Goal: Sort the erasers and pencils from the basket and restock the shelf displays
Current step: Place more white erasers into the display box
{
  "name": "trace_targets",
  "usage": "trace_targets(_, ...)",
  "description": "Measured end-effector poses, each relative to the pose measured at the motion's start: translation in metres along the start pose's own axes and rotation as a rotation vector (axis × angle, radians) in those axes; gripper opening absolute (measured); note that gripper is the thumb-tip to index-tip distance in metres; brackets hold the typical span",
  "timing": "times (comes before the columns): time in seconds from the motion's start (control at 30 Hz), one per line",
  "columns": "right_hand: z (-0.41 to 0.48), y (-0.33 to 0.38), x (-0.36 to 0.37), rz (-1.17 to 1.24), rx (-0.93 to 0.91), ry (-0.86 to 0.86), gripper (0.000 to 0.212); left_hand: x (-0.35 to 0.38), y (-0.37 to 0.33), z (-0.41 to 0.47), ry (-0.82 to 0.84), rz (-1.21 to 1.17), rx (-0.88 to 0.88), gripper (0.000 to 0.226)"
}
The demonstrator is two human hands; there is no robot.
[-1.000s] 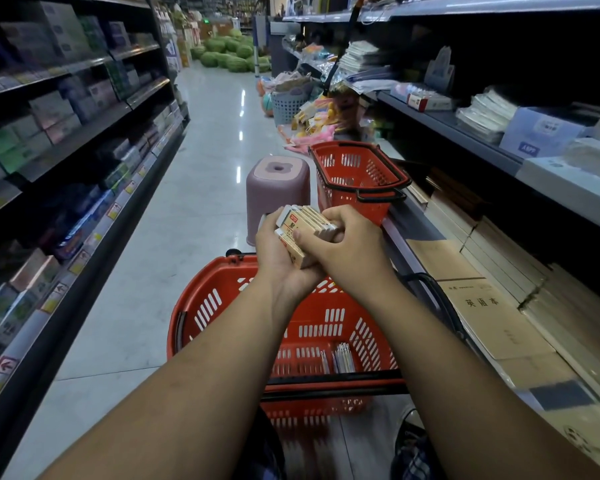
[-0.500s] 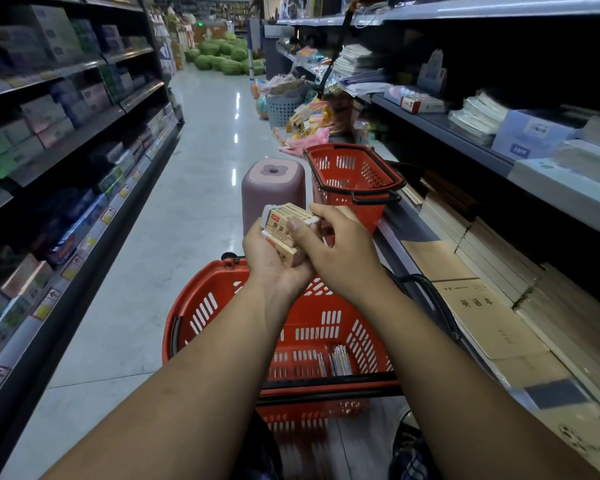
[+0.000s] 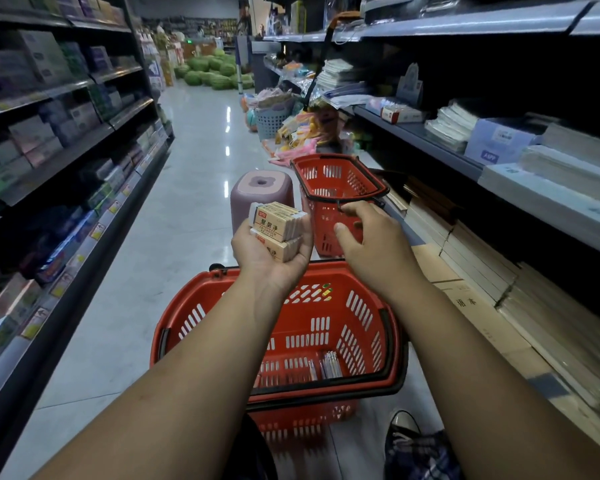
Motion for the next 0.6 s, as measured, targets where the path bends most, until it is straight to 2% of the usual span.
trace_targets(0.27,-0.018,-0.023,-0.065,-0.228,0.054,-0.031,0.039,0.047,0.048,-0.01,0.062,-0.033,-0.063,0.038)
trace_targets(0.6,-0.057,-0.069,-0.167,-0.465,0.224,-0.168,0.045,0.115,0.154,-0.019,0.215,0.092,-0.293,0.037)
Point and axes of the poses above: each hand's wrist, its own z-axis towards the middle knuckle, its own x-axis out of the palm, y = z × x, the point moved 1 cm from there along z, towards the middle knuckle, and after that the axes turned 6 degrees about z, right-handed, at the moved point
